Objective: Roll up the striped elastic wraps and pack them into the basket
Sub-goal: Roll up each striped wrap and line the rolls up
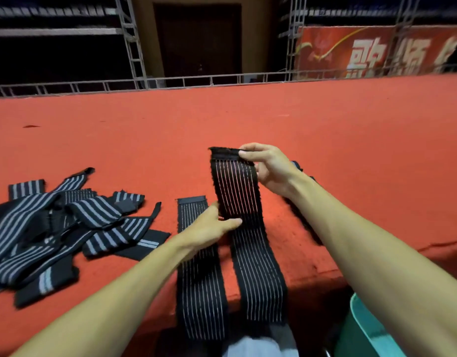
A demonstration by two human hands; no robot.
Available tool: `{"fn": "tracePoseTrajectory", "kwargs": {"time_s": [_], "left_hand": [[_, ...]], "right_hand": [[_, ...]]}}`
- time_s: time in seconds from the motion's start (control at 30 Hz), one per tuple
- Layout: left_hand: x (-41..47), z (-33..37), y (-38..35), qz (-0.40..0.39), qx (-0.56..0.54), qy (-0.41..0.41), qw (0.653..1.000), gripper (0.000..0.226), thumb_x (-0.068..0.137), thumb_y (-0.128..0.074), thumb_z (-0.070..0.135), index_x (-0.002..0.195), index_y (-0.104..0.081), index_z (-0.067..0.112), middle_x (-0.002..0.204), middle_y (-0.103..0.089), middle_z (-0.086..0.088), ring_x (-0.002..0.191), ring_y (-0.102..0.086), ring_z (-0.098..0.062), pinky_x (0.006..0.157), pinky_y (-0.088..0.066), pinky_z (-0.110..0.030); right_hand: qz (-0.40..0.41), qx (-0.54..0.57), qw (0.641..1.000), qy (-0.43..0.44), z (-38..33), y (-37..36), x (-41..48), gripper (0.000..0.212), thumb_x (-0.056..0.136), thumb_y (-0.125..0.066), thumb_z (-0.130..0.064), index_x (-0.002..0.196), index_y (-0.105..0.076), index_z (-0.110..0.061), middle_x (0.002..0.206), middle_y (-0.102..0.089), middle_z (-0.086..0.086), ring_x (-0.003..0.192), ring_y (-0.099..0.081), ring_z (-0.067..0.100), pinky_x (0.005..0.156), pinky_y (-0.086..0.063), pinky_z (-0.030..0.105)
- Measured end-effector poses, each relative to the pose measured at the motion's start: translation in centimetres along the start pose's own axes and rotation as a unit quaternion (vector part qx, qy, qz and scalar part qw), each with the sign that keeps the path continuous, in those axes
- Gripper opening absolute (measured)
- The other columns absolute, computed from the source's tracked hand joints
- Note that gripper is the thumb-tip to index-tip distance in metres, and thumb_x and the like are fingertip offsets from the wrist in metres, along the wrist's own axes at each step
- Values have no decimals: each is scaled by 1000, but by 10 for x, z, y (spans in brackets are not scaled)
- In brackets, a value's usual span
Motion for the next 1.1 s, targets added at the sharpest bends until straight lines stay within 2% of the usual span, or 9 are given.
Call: {"fn": "tracePoseTrajectory", "kwargs": {"time_s": [0.13,0.2,0.33,0.43,0.6,0.7,0.83,0.93,1.1], "left_hand": [[-32,26,0,-74,-131,-33,988,28,93,-60,19,111,-58,-2,101,-57,-12,85,-49,-27,73,-39,-37],[-50,38,4,-113,-179,-39,977,37,90,-64,22,116,-55,-3,103,-54,-12,92,-44,-27,77,-35,-40],[-80,50,21,-128,-254,-49,957,41,80,-67,18,117,-60,2,109,-62,-11,103,-52,-28,84,-50,-35],[-89,35,34,-111,-248,-36,962,42,81,-72,19,115,-59,-1,107,-56,-14,100,-45,-30,80,-38,-38],[-94,4,37,-26,-181,4,983,18,94,-56,11,110,-58,4,71,-65,6,50,-57,-4,58,-49,-26],[-86,-14,44,7,-123,17,992,18,95,-57,20,111,-54,12,82,-66,5,62,-62,-2,54,-46,-20],[-71,-41,73,154,-20,30,987,52,89,-60,42,131,-37,21,112,-55,8,105,-58,-12,95,-48,-38],[-55,-42,94,241,-32,-47,969,43,90,-60,35,129,-44,25,106,-60,6,93,-60,-9,85,-51,-28],[-15,-43,109,253,47,-134,957,13,88,-64,14,88,-67,26,69,-64,12,56,-56,3,57,-47,-18]], "right_hand": [[20,-9,1000,17,-32,-18,-18,9,89,-59,-4,89,-63,-11,74,-62,2,55,-53,13,50,-37,23],[54,-43,997,23,-41,-26,-23,7,89,-60,-6,91,-64,-12,76,-62,4,58,-54,14,51,-39,24],[97,-118,988,17,-41,-39,-24,10,86,-66,-6,95,-66,-10,82,-62,5,70,-54,15,58,-42,26],[92,-194,977,5,-30,-46,-24,10,84,-68,-4,92,-66,-9,75,-60,1,60,-49,10,54,-40,23],[13,-247,968,-43,-2,-57,-21,14,82,-68,5,83,-64,-8,69,-59,3,54,-53,11,50,-48,19],[-11,-278,958,-64,16,-61,-16,11,83,-68,5,86,-62,-4,72,-62,11,58,-60,19,55,-54,23],[-76,-311,943,-90,41,-62,-12,9,84,-67,5,92,-63,2,75,-63,15,59,-61,20,58,-55,25],[-106,-324,935,-100,59,-62,-3,8,84,-67,4,91,-65,1,75,-61,14,57,-57,17,55,-51,21],[-68,-323,941,-75,84,-54,26,10,80,-68,6,90,-71,3,66,-58,10,54,-46,15,53,-42,22]]}}
Point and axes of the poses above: each hand's wrist, its own x-axis towards the middle knuckle, its own y-axis out of the back of the hand, z = x × y, the point moved 4 cm from there along x, towards the middle knuckle
